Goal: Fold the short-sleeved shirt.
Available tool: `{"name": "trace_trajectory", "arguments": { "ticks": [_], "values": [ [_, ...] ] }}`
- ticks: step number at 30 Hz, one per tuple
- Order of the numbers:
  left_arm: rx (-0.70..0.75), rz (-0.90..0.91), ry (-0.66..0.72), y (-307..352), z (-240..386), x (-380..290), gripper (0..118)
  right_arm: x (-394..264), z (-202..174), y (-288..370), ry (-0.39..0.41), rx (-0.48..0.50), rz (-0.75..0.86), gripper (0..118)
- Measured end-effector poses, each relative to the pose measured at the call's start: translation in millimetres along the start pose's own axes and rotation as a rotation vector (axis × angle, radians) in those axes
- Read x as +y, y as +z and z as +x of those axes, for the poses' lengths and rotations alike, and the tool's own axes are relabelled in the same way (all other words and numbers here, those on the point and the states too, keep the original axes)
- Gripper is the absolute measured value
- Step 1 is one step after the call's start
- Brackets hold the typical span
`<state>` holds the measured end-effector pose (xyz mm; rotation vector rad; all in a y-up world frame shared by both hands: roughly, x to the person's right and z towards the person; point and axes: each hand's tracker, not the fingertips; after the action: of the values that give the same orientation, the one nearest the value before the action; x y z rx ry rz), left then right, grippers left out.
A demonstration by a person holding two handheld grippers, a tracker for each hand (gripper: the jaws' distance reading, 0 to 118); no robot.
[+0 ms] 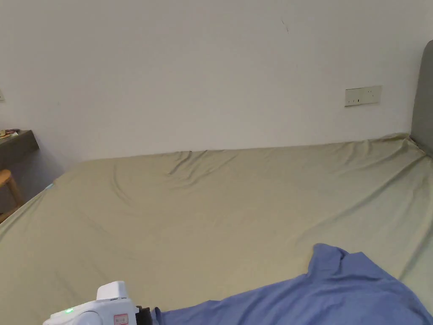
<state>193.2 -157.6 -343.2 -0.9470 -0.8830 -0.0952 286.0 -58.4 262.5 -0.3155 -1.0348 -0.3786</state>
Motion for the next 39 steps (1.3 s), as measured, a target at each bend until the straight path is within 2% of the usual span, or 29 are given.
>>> {"name": "trace_trajectory", "arguments": {
  "ticks": [2,3,4,5,6,8,9,10,11,13,14,15,18,20,23,25,29,30,31,32,33,35,36,37,39],
  "values": [
    [0.032,-0.044,-0.022,-40,-2,11,103,-6,-6,-17,0.004,-0.004,-0.032,0],
    [0.062,-0.066,-0.048,-58,-2,14,116,-10,-9,-24,0.015,-0.012,-0.055,0],
    [0.1,-0.091,-0.072,-78,-4,16,109,-11,0,-34,0.011,-0.029,-0.081,0],
    [0.143,-0.118,-0.108,-86,-8,15,107,-16,-2,-39,0.013,-0.032,-0.098,0],
    [0.109,-0.081,-0.063,-99,-7,19,108,-19,-3,-43,0.01,-0.024,-0.105,0],
    [0.191,-0.133,-0.046,-117,-10,16,105,-26,1,-50,-0.008,-0.015,-0.14,0],
    [0.192,-0.149,-0.03,-124,-14,15,90,-29,0,-52,-0.006,-0.018,-0.148,0],
    [0.185,-0.149,-0.026,-131,-19,12,90,-32,-1,-54,-0.003,-0.02,-0.159,0],
    [0.198,-0.187,-0.017,-138,-22,7,85,-35,-2,-55,-0.001,-0.02,-0.172,0],
    [0.229,-0.212,-0.018,-141,-28,3,59,-36,-1,-56,-0.005,-0.021,-0.186,0],
    [0.269,-0.172,-0.051,-142,-31,4,53,-38,-1,-56,-0.006,-0.019,-0.191,0],
    [0.216,-0.132,-0.056,-134,-27,1,44,-39,-1,-56,-0.007,-0.017,-0.196,0],
    [0.203,-0.118,-0.07,-131,-27,6,4,-44,6,-61,-0.004,-0.015,-0.214,0],
    [0.229,-0.075,-0.117,-119,-28,4,3,-44,10,-69,-0.015,-0.01,-0.229,0],
    [0.162,-0.063,-0.103,-107,-38,7,2,-37,20,-99,-0.024,0.026,-0.232,0],
    [0.161,-0.056,-0.085,-103,-44,10,2,-26,30,-137,-0.02,0.028,-0.239,0],
    [0.105,-0.005,-0.08,-86,-49,16,2,3,53,-238,-0.064,0.052,-0.315,1],
    [0.076,0.017,-0.089,-80,-51,18,2,8,58,-261,-0.051,0.058,-0.317,15],
    [0.051,0.034,-0.1,-74,-48,15,2,13,64,-287,-0.06,0.072,-0.327,51],
    [0.038,0.043,-0.123,-69,-50,15,2,16,76,-316,-0.019,0.086,-0.383,97],
    [0.035,0.043,-0.145,-65,-52,15,2,19,78,-337,0.0,0.088,-0.415,118],
    [0.033,0.051,-0.159,-51,-44,9,2,19,80,-381,0.018,0.101,-0.538,109],
    [0.027,0.056,-0.155,-48,-45,9,2,20,82,-396,0.048,0.06,-0.475,109],
    [0.013,0.069,-0.146,-43,-46,9,2,16,84,-414,0.03,0.063,-0.473,109],
    [-0.021,0.085,-0.13,-36,-41,8,2,10,86,-448,0.012,0.053,-0.567,108]
  ]
}}
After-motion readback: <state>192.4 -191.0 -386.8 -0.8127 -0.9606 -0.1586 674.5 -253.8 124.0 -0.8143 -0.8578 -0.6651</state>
